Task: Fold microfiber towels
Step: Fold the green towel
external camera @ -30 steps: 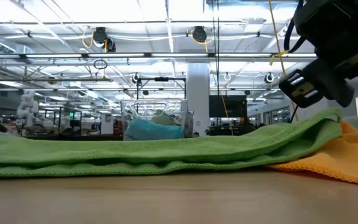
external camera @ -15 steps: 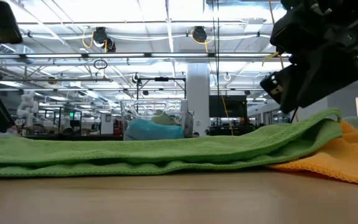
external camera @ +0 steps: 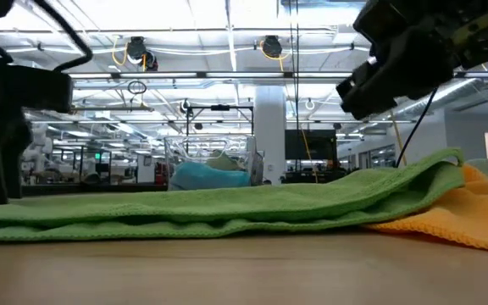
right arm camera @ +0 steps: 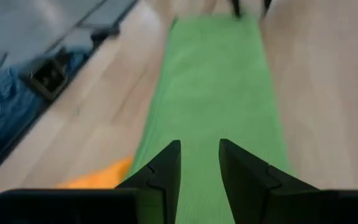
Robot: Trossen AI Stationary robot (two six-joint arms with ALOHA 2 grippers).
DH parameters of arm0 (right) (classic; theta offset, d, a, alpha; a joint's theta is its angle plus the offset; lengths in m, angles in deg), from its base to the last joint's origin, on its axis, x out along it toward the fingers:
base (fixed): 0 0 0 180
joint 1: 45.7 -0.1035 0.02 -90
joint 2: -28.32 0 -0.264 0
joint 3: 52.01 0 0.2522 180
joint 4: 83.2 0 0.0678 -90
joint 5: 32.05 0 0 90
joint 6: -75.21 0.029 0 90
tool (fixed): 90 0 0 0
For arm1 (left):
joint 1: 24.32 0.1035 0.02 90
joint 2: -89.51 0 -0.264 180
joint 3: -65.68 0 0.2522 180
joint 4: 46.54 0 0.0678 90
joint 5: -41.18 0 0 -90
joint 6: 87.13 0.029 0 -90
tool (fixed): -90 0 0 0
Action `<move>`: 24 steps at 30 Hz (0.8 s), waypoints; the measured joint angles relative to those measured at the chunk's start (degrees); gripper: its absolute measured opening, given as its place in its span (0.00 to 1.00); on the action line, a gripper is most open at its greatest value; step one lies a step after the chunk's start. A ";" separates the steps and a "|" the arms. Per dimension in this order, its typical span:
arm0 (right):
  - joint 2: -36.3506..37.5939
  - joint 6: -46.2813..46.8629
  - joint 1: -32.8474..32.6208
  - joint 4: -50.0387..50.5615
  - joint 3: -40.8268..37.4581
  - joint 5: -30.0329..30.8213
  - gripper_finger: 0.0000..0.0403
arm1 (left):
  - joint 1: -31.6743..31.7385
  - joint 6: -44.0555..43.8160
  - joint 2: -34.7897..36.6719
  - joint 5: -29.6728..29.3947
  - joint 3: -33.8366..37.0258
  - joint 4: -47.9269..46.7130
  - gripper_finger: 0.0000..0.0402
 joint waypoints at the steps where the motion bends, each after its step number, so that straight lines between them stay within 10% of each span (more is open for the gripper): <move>1: 0.00 -0.21 -0.10 -1.00 0.00 1.12 0.25 | 0.57 0.36 0.19 0.71 0.82 1.57 0.55; 12: -4.86 2.73 0.11 -16.12 0.02 7.37 0.25 | 0.82 10.60 0.82 2.05 2.05 8.51 0.03; 24: -29.40 3.37 2.98 -17.53 19.06 7.06 0.25 | 2.12 13.85 9.38 2.04 2.10 2.57 0.01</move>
